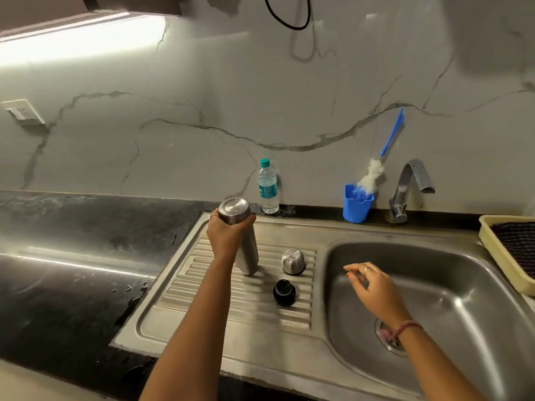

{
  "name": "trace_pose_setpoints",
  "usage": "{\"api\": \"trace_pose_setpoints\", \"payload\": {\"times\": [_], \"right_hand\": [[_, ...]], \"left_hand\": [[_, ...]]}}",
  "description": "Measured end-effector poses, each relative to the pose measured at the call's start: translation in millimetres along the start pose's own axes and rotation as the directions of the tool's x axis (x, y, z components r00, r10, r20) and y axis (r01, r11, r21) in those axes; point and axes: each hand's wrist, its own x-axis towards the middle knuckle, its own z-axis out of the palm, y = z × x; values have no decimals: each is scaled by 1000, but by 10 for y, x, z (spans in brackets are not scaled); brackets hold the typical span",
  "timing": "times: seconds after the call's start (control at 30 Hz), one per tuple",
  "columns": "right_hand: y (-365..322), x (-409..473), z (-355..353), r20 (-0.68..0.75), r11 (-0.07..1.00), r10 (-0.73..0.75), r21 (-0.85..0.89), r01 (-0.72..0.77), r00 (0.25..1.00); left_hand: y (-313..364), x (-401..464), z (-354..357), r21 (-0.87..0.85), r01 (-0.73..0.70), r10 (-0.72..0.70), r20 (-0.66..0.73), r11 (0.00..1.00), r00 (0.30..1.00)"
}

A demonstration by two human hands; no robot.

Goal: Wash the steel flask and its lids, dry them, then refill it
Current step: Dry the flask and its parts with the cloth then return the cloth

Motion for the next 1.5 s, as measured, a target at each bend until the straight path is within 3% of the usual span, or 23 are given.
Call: {"api": "trace_pose_setpoints", "payload": {"times": [0.17, 0.3, 0.5, 0.73, 1.07, 1.33, 1.5], "right_hand": [[63, -69, -6, -38, 1000, 23, -16, -23, 999], [134, -124, -74, -75, 999, 51, -7, -52, 996], [241, -253, -350, -95, 993, 121, -3, -122, 988], [601, -461, -811, -137, 972, 224, -33, -231, 965], [1201, -629, -1707, -274, 939, 289, -107, -328, 917], [1725, -291, -2443, -313, 937, 326, -17, -348, 892], [1995, 170, -2753, -299, 920, 318, -131, -368, 900]], "left_hand": [[365, -60, -2, -30, -146, 146, 15, 989, 989], [758, -184, 103, -80, -263, 270, 105, 961, 957], [1089, -565, 434, -90, -420, 428, 272, 903, 862], [1058, -1063, 1095, -244, -232, 310, 356, 942, 882], [996, -1700, 1940, -269, -34, 162, 471, 962, 867], [847, -2026, 2388, -314, 117, 54, 488, 942, 871], [677, -2140, 2594, -259, 163, -13, 498, 952, 867]]}}
